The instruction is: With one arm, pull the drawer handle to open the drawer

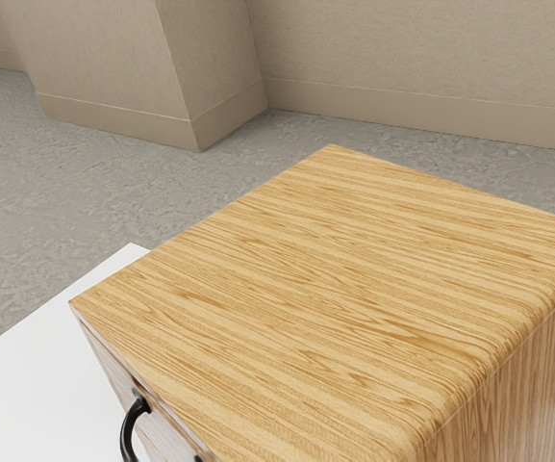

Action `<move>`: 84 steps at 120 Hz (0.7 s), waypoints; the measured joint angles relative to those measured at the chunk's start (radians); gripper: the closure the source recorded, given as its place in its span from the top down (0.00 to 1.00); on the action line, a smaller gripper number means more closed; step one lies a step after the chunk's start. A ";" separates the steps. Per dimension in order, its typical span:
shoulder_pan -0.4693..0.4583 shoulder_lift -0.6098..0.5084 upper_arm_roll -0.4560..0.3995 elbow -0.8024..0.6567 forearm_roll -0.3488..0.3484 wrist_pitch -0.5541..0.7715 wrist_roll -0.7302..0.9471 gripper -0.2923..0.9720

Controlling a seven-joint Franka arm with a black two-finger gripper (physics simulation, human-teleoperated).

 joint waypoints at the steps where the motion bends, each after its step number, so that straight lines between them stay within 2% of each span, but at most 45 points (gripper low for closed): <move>1: 0.003 -0.009 0.000 -0.012 -0.014 0.001 -0.014 0.77; 17: 0.019 -0.088 0.002 -0.213 -0.194 0.029 -0.211 0.77; 35: -0.015 -0.094 -0.004 -0.283 -0.272 0.054 -0.385 0.77; 52: -0.063 -0.121 -0.043 -0.322 -0.281 0.060 -0.514 0.77; 84: -0.088 -0.031 -0.091 -0.303 -0.169 0.058 -0.650 0.77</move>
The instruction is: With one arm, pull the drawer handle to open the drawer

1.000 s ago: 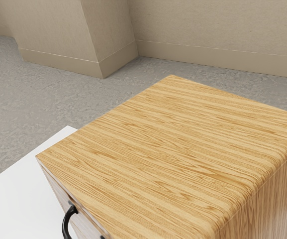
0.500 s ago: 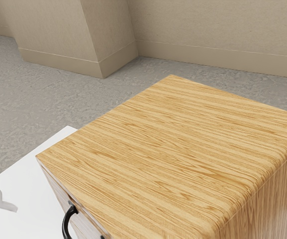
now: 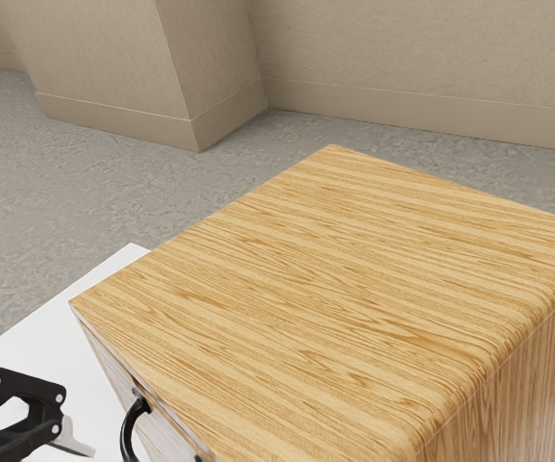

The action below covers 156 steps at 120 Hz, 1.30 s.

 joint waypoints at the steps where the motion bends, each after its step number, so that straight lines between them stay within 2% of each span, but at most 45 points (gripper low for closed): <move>1: -0.001 0.005 -0.002 0.003 0.002 0.000 -0.003 0.77; 23: -0.031 0.060 -0.039 0.045 0.029 -0.001 -0.062 0.77; 76: -0.082 0.155 -0.066 0.059 0.039 -0.008 -0.151 0.77; 90: -0.122 0.158 -0.066 0.061 0.111 -0.035 -0.165 0.77; 119: -0.118 0.192 -0.091 0.123 0.200 -0.059 -0.154 0.77; 156: -0.122 0.264 -0.130 0.141 0.234 -0.063 -0.122 0.77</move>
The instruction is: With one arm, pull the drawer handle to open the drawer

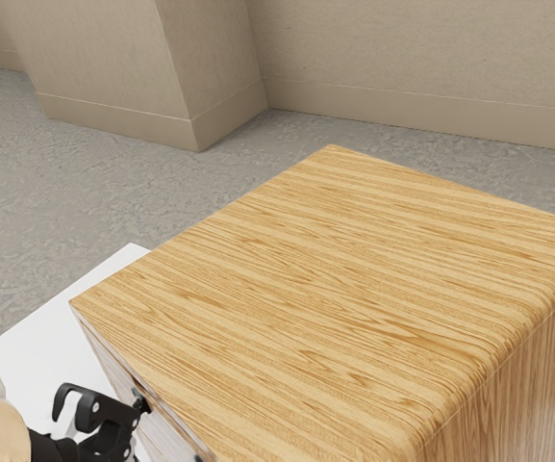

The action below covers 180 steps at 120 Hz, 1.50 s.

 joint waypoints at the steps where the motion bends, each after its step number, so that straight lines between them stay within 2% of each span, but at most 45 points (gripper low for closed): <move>1: 0.001 0.001 0.000 -0.001 0.000 0.000 0.001 0.77; 50: 0.007 0.008 0.000 -0.073 0.000 0.000 0.023 0.77; 70: -0.008 -0.024 0.002 -0.101 0.000 -0.001 0.028 0.77; 89: -0.034 -0.073 0.007 -0.133 0.000 -0.004 0.031 0.77; 124: -0.111 -0.150 0.078 -0.199 0.004 -0.011 0.021 0.76; 180: -0.181 -0.333 0.080 -0.254 0.022 -0.042 -0.033 0.76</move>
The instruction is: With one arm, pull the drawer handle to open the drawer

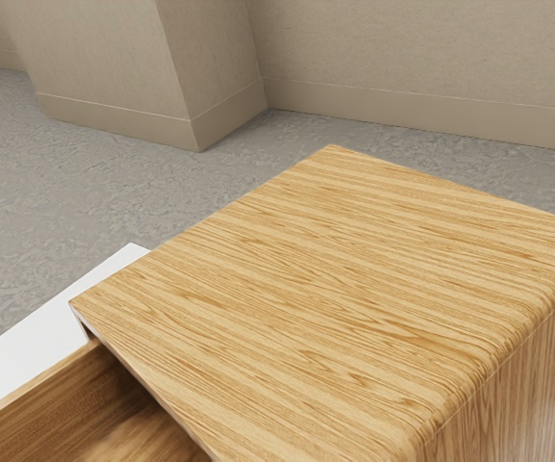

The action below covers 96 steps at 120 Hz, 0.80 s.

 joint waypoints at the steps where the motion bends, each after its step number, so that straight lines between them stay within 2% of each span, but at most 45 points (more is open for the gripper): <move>1: -0.001 -0.002 0.000 0.000 0.000 0.000 -0.001 0.76; 48: -0.028 -0.079 -0.002 0.001 0.012 -0.038 -0.049 0.74; 96: -0.045 -0.207 -0.019 0.005 0.036 -0.048 -0.072 0.73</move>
